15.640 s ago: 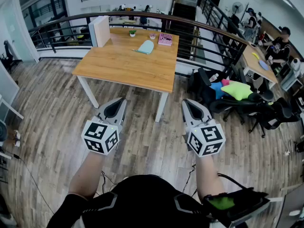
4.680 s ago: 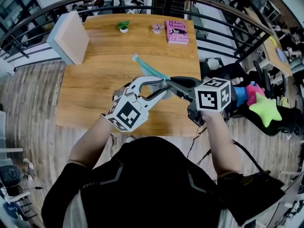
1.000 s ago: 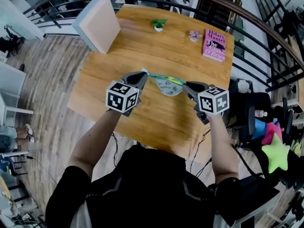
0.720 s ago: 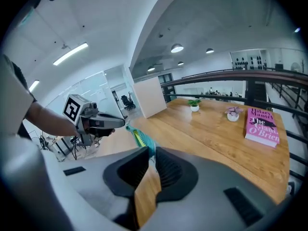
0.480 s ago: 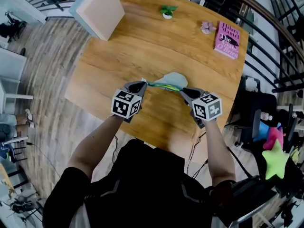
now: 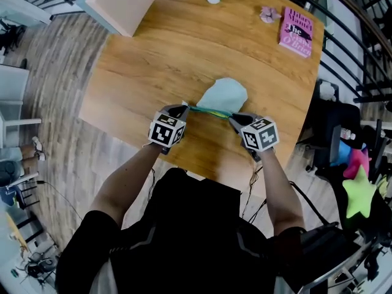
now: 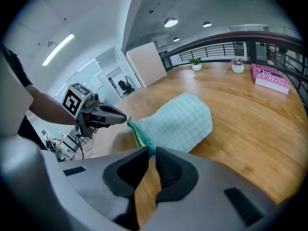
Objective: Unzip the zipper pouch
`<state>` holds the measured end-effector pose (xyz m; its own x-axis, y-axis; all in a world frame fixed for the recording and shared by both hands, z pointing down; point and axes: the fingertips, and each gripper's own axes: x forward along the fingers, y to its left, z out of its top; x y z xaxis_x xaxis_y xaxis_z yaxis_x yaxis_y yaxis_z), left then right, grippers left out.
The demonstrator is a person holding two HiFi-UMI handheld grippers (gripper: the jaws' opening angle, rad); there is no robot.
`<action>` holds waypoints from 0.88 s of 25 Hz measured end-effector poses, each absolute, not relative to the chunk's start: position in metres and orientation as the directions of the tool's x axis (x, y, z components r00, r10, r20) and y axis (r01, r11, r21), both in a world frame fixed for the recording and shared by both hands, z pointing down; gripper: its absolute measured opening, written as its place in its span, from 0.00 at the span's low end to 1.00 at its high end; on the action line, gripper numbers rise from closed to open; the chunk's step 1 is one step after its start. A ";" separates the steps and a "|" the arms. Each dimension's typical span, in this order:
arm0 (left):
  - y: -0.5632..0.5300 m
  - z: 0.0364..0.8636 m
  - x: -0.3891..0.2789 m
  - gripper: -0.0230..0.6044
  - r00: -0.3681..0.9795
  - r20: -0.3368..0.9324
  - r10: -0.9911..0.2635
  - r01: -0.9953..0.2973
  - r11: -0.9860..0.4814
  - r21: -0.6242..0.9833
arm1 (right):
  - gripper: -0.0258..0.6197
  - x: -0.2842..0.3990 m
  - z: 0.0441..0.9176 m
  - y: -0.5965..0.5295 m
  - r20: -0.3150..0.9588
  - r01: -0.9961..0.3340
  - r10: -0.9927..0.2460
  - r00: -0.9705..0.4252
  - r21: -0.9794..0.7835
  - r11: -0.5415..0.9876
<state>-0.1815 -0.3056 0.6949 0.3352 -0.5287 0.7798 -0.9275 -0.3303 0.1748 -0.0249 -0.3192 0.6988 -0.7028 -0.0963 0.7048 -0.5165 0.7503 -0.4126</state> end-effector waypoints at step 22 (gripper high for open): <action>-0.287 0.717 -0.173 0.09 0.371 0.770 -0.519 -0.917 -0.335 0.217 | 0.16 -0.015 0.732 -0.297 0.786 -0.630 -0.168 -0.595 -0.326 0.705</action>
